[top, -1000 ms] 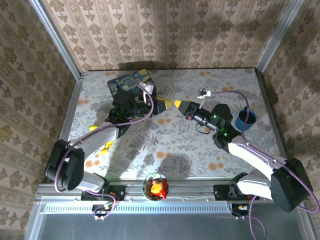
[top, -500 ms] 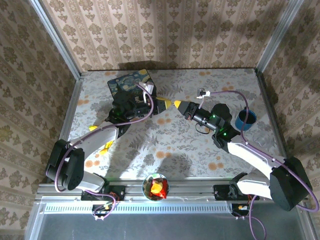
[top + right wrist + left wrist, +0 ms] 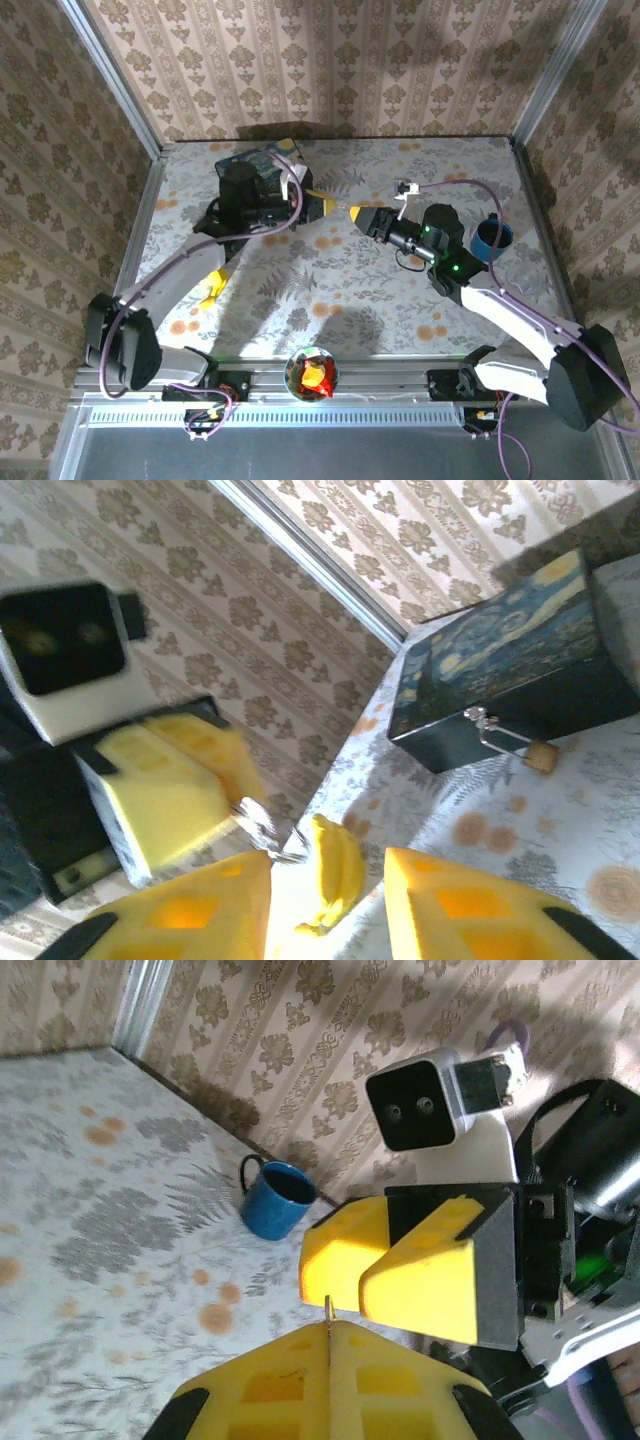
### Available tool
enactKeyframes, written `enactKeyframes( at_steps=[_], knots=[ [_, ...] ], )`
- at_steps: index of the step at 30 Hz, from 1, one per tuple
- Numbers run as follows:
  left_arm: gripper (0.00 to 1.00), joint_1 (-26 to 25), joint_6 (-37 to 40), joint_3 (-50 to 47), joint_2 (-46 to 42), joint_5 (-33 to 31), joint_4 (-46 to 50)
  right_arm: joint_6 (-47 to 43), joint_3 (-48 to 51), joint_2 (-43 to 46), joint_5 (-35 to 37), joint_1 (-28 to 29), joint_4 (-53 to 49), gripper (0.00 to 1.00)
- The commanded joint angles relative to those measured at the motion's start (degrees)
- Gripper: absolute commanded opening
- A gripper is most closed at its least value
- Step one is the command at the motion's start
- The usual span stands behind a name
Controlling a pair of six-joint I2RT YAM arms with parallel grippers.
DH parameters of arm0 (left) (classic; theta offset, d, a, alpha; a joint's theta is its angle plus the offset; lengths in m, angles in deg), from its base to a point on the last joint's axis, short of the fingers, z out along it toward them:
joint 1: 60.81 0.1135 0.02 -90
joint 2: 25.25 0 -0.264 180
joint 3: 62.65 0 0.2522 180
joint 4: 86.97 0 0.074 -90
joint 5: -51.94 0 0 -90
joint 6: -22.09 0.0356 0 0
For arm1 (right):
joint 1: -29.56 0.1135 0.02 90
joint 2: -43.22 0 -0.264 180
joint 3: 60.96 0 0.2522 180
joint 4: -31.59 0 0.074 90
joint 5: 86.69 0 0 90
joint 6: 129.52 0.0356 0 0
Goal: Unlock a padlock with a key
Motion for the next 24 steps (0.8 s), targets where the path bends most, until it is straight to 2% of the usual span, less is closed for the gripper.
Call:
enactKeyframes(
  at_steps=[1,4,7,11,17,22,24],
  knots=[
    [0.0,-0.3,22.2,7.5,-4.1,0.3,26.9,-8.4,-2.6,4.5,1.2,0.2,-8.7,0.4],
    [0.0,-0.3,29.6,12.3,-4.0,1.2,36.6,-13.0,-4.1,6.2,-3.5,0.2,-11.8,0.4],
    [0.0,-0.7,33.8,15.1,-3.4,4.1,41.3,-16.4,-5.4,6.6,-11.2,0.2,-11.6,0.39],
    [0.0,-2.3,38.8,17.8,-2.8,5.4,47.1,-20.0,-7.2,6.3,-18.0,0.4,-12.5,0.37],
    [0.0,-3.4,39.4,19.0,-2.1,5.3,49.2,-25.5,-11.1,4.2,-24.7,2.4,-16.0,0.33],
    [0.0,-3.5,39.0,18.7,-1.8,5.7,49.3,-29.9,-14.6,1.1,-26.9,4.8,-20.2,0.31],
    [0.0,-3.5,39.0,18.5,-1.9,5.8,49.1,-30.3,-15.2,0.2,-27.1,5.0,-20.6,0.26]
  ],
)
